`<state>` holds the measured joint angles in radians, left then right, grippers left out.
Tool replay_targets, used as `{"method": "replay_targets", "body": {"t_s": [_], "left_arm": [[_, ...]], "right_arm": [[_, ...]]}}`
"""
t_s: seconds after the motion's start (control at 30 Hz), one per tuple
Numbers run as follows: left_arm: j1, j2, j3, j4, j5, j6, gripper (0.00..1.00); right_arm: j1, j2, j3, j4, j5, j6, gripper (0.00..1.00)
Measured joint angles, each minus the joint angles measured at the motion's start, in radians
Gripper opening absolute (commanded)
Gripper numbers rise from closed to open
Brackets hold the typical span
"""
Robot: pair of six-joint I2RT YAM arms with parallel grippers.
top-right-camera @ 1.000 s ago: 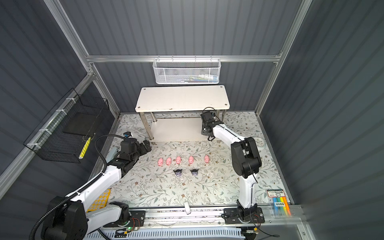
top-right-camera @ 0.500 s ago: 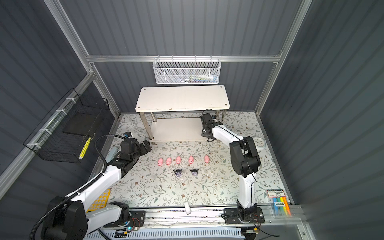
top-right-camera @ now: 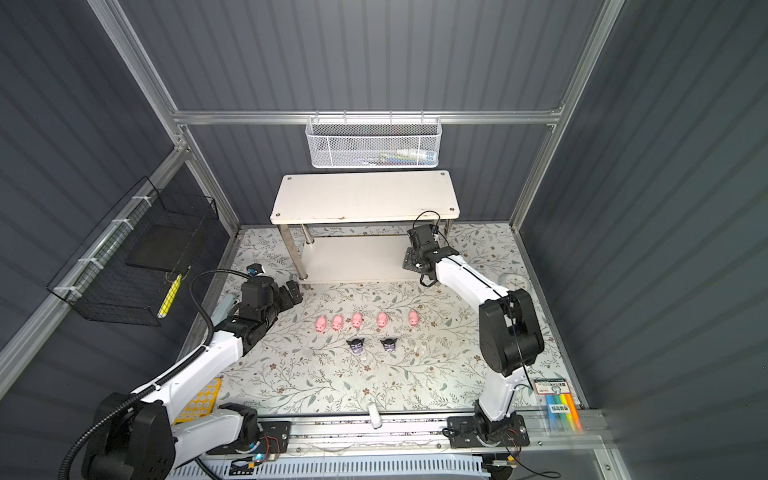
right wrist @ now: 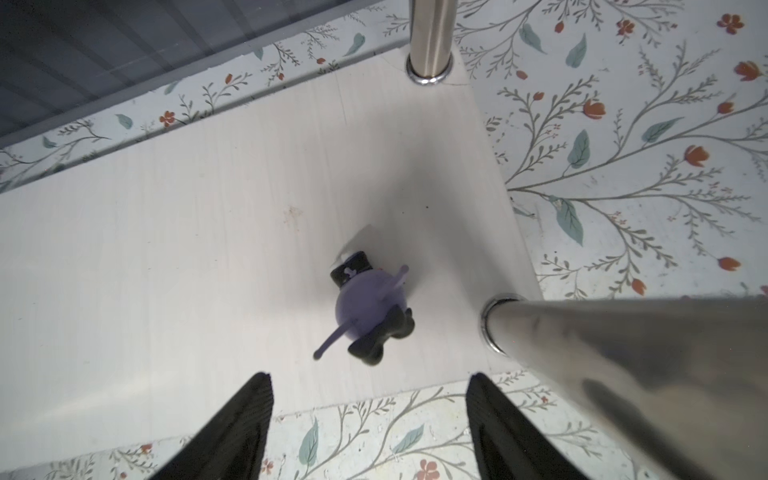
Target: Place and organize the plastic toys onto the shelf
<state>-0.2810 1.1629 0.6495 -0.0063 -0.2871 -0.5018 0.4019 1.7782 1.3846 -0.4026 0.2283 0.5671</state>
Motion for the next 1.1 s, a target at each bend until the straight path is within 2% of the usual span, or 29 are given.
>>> {"method": "replay_targets", "body": {"t_s": [0.17,0.37,0.6,0.8,1.1], "left_arm": [[0.000,0.000,0.000,0.000,0.000,0.000,1.00],[0.000,0.000,0.000,-0.001,0.000,0.000,1.00],[0.000,0.000,0.000,-0.001,-0.004,0.000,1.00],[0.000,0.000,0.000,-0.001,-0.004,0.000,1.00],[0.000,-0.003,0.000,-0.001,-0.003,0.000,1.00]], "right_arm": [[0.001,-0.070,-0.065,0.017,-0.032,-0.010,0.78],[0.041,-0.254,-0.258,0.084,-0.067,-0.039,0.79],[0.147,-0.541,-0.463,0.117,-0.083,-0.068,0.79],[0.315,-0.734,-0.578,0.084,-0.082,-0.072,0.78],[0.509,-0.738,-0.682,0.023,-0.065,-0.059,0.81]]}}
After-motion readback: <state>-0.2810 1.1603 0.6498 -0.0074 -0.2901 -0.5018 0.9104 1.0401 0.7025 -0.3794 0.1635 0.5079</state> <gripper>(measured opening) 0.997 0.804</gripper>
